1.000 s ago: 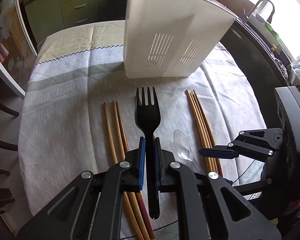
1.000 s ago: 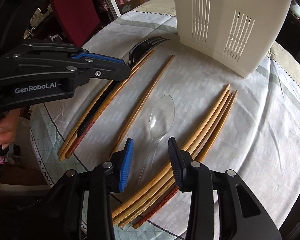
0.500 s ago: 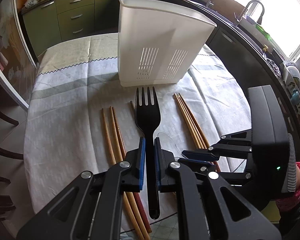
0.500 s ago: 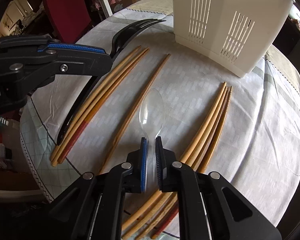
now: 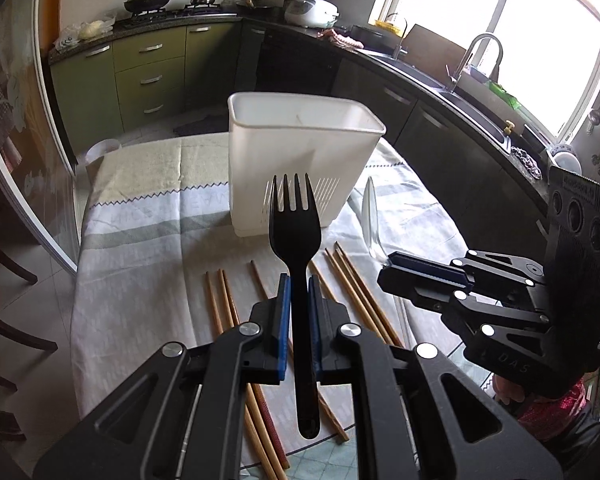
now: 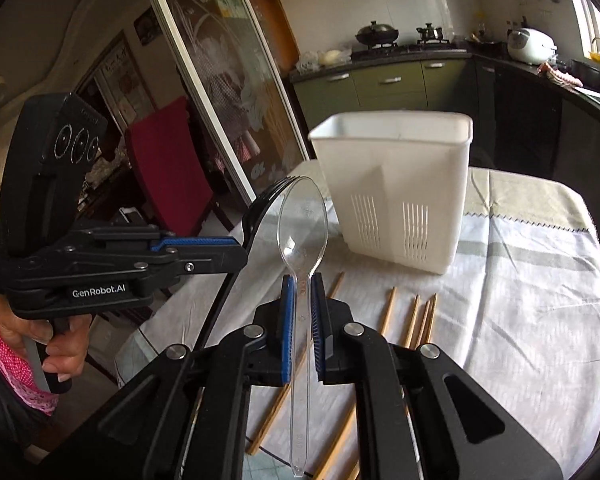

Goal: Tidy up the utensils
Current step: 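Carry the fork into the white caddy and open the left gripper while the right carries the spoon, then lower the clear spoon into the caddy and open the right gripper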

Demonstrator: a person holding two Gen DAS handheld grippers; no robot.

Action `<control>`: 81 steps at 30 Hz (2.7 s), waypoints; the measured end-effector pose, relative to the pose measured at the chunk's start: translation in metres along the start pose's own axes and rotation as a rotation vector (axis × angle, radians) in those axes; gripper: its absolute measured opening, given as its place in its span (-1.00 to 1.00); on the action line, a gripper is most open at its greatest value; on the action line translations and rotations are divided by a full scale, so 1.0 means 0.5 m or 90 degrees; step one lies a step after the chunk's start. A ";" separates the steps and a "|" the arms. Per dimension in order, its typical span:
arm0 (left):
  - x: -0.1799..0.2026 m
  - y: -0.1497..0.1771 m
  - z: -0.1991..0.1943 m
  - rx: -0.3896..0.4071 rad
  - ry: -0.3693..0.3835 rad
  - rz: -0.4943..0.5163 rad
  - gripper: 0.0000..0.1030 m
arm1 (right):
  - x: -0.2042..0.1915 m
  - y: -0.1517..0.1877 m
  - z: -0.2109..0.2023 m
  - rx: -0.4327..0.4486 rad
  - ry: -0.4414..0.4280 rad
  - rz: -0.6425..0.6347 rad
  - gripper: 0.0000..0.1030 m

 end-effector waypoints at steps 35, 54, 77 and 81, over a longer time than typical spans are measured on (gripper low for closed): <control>-0.046 -0.230 0.116 0.320 -0.152 0.060 -0.82 | 0.046 -0.315 -0.105 0.323 0.067 -0.010 -0.82; -0.078 -0.162 0.085 0.309 -0.135 0.038 -0.83 | 0.078 -0.363 0.025 0.347 0.155 -0.046 -0.82; -0.051 -0.092 0.047 0.253 -0.107 0.041 -0.82 | 0.132 -0.204 0.024 0.282 0.184 -0.042 -0.61; -0.047 -0.082 0.048 0.227 -0.101 0.031 -0.82 | 0.135 -0.188 -0.003 0.288 0.172 -0.027 -0.61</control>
Point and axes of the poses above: each gripper's, at about its wrist camera, not at the fingertips, and z roughly the way its jaws point, x to its right, y to its underside, the point moved 3 cm from there along z, roughly the way its jaws point, and after that the axes turned 8 degrees about z, right-handed, at the moved point
